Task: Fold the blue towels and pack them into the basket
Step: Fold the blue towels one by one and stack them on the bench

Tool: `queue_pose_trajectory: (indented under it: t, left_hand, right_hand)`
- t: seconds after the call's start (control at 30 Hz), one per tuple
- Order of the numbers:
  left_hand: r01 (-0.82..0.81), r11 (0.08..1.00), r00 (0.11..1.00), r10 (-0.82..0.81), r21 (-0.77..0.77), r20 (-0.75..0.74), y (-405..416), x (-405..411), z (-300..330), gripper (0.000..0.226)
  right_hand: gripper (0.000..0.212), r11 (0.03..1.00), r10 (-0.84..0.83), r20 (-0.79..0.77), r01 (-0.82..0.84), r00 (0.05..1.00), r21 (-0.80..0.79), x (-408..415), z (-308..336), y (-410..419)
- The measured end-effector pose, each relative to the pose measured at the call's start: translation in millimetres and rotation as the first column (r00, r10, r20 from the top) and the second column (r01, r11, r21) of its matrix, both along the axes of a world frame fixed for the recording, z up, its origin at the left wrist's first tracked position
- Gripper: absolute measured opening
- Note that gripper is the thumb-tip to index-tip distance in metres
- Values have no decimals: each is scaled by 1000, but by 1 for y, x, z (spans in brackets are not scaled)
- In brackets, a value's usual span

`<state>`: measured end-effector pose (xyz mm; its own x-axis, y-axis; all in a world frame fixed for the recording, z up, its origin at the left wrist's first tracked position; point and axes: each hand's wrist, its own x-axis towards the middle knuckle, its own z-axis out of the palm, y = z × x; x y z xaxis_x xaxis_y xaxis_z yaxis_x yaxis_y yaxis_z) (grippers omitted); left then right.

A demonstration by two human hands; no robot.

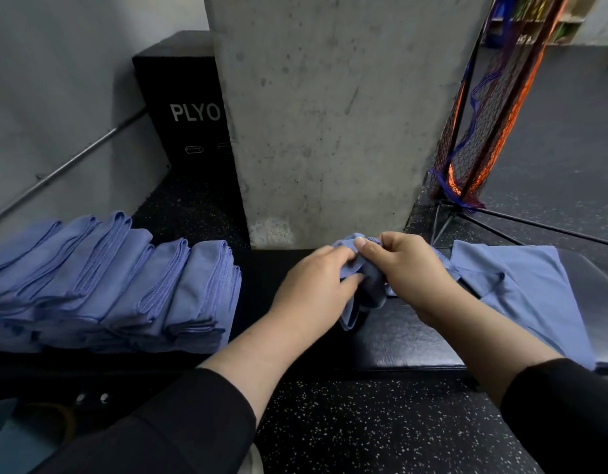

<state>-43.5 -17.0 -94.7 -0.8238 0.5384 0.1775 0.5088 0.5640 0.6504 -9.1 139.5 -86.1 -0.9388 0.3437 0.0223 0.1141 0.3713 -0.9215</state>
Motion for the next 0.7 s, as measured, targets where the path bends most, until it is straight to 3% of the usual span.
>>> queue_pose_trajectory:
  t: [0.1, 0.2, 0.27, 0.37, 0.5, 0.63, 0.7]
  left_hand:
    - [-66, 993, 997, 61, 98, 55, -1, -8, 2, 15]
    - [-176, 954, 979, 143, 243, 147, -5, -18, 6, 17]
    - [-222, 923, 970, 177, 313, 168, -8, -23, 7, 19]
    - [-289, 872, 954, 228, 394, 195, -13, -28, 13, 20]
    - [-383, 790, 924, 333, 479, 190, -23, -38, 23, 34]
    - [-411, 740, 909, 375, 532, 180, -31, -40, 31, 38]
    - [-428, 730, 899, 408, 533, 162, -33, -40, 37, 42]
  right_hand:
    - [41, 1000, 4, -25, -5, 1000, -17, -2, 1, 4]
    - [24, 984, 173, 22, -172, 985, -47, 2, 6, 11]
    - [20, 952, 242, 148, -264, 959, 152, 4, 7, 16]
    - [15, 800, 133, 313, -288, 940, 526, 6, 8, 25]
    - [30, 819, -44, 284, -128, 958, 559, 9, 11, 43]
    - [3, 806, -177, 114, 78, 977, 587, 7, 17, 55]
    - [6, 819, -220, 0, 185, 976, 543, 7, 18, 60]
